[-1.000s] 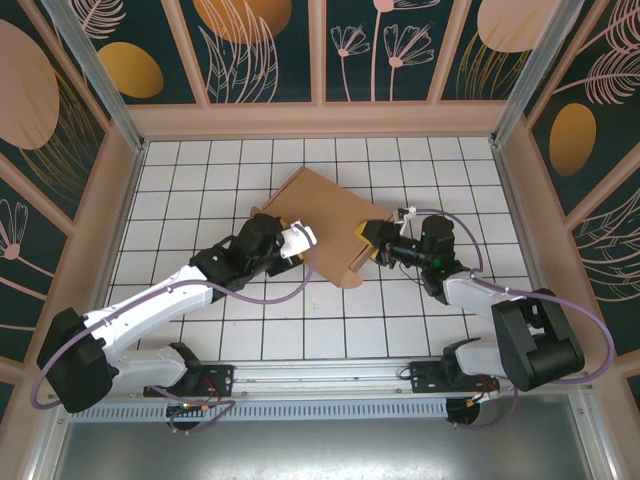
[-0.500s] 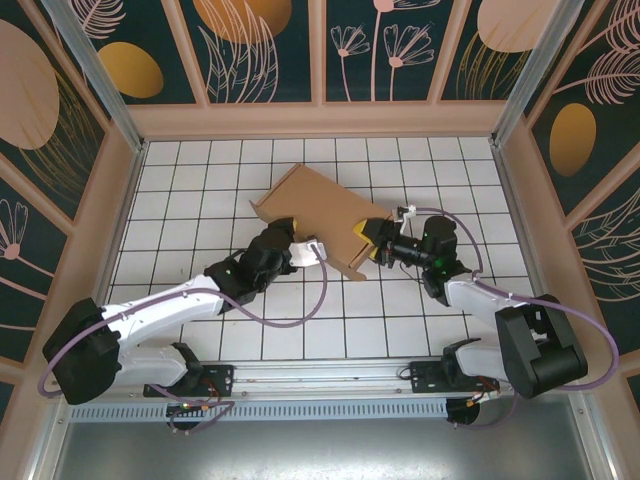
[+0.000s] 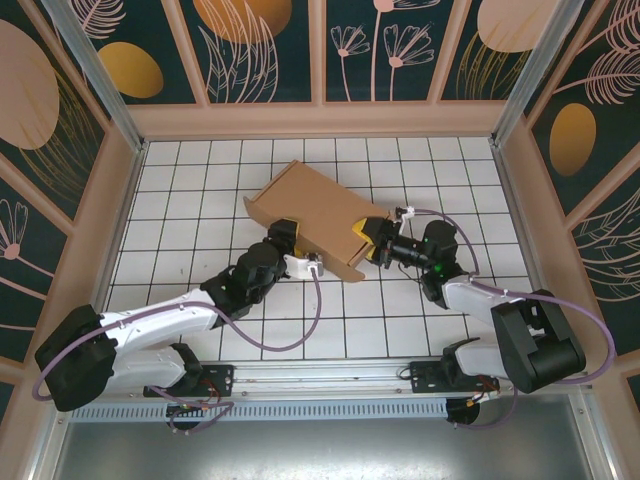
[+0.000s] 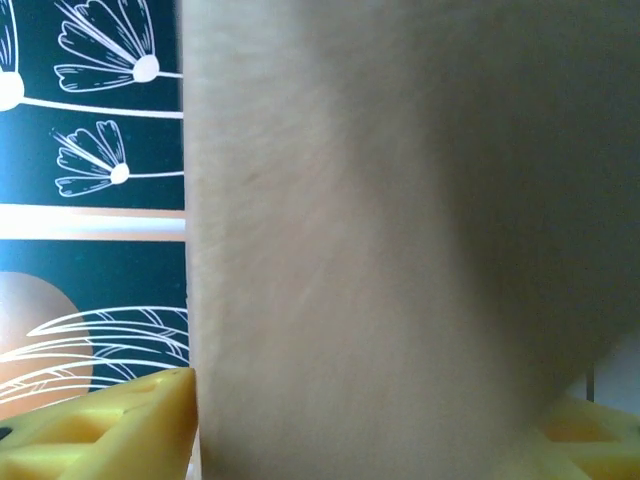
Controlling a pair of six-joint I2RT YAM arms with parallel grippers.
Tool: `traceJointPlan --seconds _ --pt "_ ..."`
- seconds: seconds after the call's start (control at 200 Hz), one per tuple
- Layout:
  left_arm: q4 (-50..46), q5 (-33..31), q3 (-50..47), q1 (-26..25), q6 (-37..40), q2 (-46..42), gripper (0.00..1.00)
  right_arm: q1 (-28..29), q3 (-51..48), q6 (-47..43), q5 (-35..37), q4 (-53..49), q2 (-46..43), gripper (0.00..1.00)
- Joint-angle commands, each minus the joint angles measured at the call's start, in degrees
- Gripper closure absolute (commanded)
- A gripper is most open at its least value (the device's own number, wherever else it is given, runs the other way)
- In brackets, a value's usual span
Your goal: Fold the paper box
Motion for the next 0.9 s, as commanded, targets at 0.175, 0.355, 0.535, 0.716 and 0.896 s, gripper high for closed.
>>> traceJointPlan --seconds 0.175,0.355,0.535,0.716,0.896 --pt "7.9 -2.9 -3.5 -1.1 7.5 2.4 0.32 2.2 0.8 2.7 -7.7 10.1 -0.6 0.52" --pt "26.3 -7.0 -5.9 -1.6 13.7 6.2 0.28 3.2 -0.7 10.5 -6.3 20.0 2.0 0.52" --pt "34.7 -9.2 -5.2 -1.8 17.1 8.1 0.28 3.7 0.9 12.0 -6.7 20.4 1.6 0.51" --pt "33.0 -9.8 -4.5 -1.9 18.2 6.3 0.5 3.4 1.0 8.0 -6.5 13.4 -1.0 0.48" --pt "27.9 -9.9 -4.5 -2.0 19.0 3.4 0.57 1.9 0.9 4.7 -6.6 9.2 -2.6 0.36"
